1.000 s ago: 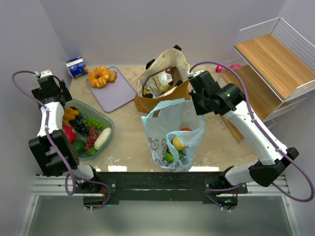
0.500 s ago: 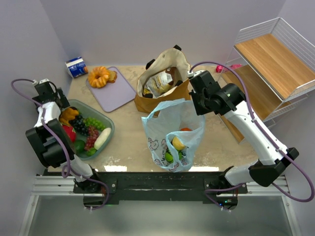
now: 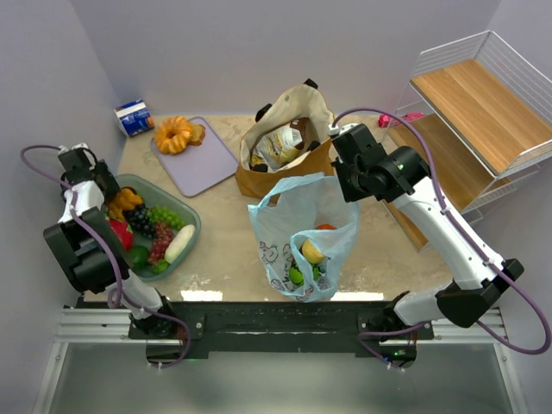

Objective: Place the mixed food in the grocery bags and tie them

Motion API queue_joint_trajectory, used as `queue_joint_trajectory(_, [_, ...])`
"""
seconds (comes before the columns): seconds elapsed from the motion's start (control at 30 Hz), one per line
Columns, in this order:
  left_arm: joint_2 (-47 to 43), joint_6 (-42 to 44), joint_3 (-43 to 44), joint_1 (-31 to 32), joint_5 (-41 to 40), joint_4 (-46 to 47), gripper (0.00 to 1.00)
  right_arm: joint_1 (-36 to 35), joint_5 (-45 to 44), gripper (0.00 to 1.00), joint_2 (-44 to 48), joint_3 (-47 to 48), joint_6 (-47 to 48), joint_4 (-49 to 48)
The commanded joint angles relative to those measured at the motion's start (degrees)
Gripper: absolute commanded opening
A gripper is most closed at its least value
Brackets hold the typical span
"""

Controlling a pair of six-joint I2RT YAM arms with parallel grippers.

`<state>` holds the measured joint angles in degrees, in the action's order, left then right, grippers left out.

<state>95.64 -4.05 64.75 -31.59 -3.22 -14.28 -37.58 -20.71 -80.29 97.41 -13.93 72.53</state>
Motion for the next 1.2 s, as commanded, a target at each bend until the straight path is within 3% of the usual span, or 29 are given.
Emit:
queue_joint_trajectory(0.0, [-9.05, 0.36, -0.59, 5.20, 4.19, 2.15, 0.51, -0.12, -0.82, 0.00, 0.75, 0.94, -0.22, -0.11])
queue_joint_trajectory(0.07, [-13.70, 0.62, 0.11, 8.37, 4.89, 1.89, 0.50, -0.04, -1.09, 0.00, 0.66, 1.47, -0.04, 0.06])
queue_joint_trajectory(0.17, [-20.56, 1.33, 2.83, 18.82, 5.24, 0.84, 0.49, -0.12, -1.44, 0.00, 0.57, 1.91, -0.04, 0.42])
queue_joint_trajectory(0.37, [-36.03, -3.41, 6.61, 44.31, 17.09, 7.85, 0.48, -0.03, -0.39, 0.00, -0.21, 1.03, -0.04, -0.90])
queue_joint_trajectory(0.4, [-38.13, -4.55, 6.79, 51.21, 18.15, 9.09, 0.48, -0.03, -0.21, 0.00, -0.30, 1.03, -0.21, -1.42])
queue_joint_trajectory(0.53, [-38.25, -6.05, 6.70, 68.03, 20.02, 12.26, 0.49, -0.12, 0.58, 0.00, -0.92, 1.38, -0.30, -1.69])
queue_joint_trajectory(0.6, [-35.71, -4.48, 6.79, 78.28, 15.98, 11.39, 0.49, -0.12, 0.58, 0.00, -0.92, 1.65, -0.39, -1.78])
queue_joint_trajectory(0.7, [-30.27, -1.76, 7.40, 88.85, 10.62, 9.98, 0.50, -0.03, 0.41, 0.00, -0.48, 1.39, -0.74, -1.96])
queue_joint_trajectory(0.8, [-24.38, -0.69, 9.07, 92.93, 8.77, 8.84, 0.50, -0.12, 0.49, 0.00, 0.05, 0.68, -1.09, -1.78])
queue_joint_trajectory(1.03, [-17.50, 0.45, 11.19, 93.12, -0.63, 5.15, 0.55, -0.12, -0.29, 0.00, 2.85, -0.55, -1.36, -0.55])
queue_joint_trajectory(1.13, [-16.62, 0.89, 11.10, 93.12, -2.57, 4.88, 0.69, -0.03, -0.47, 0.00, 3.12, -1.07, -1.27, -0.55])
queue_joint_trajectory(1.17, [-16.62, 0.89, 11.10, 93.12, -3.19, 4.97, 0.82, -0.03, -0.21, 0.00, 3.21, -1.16, -1.27, -0.55])
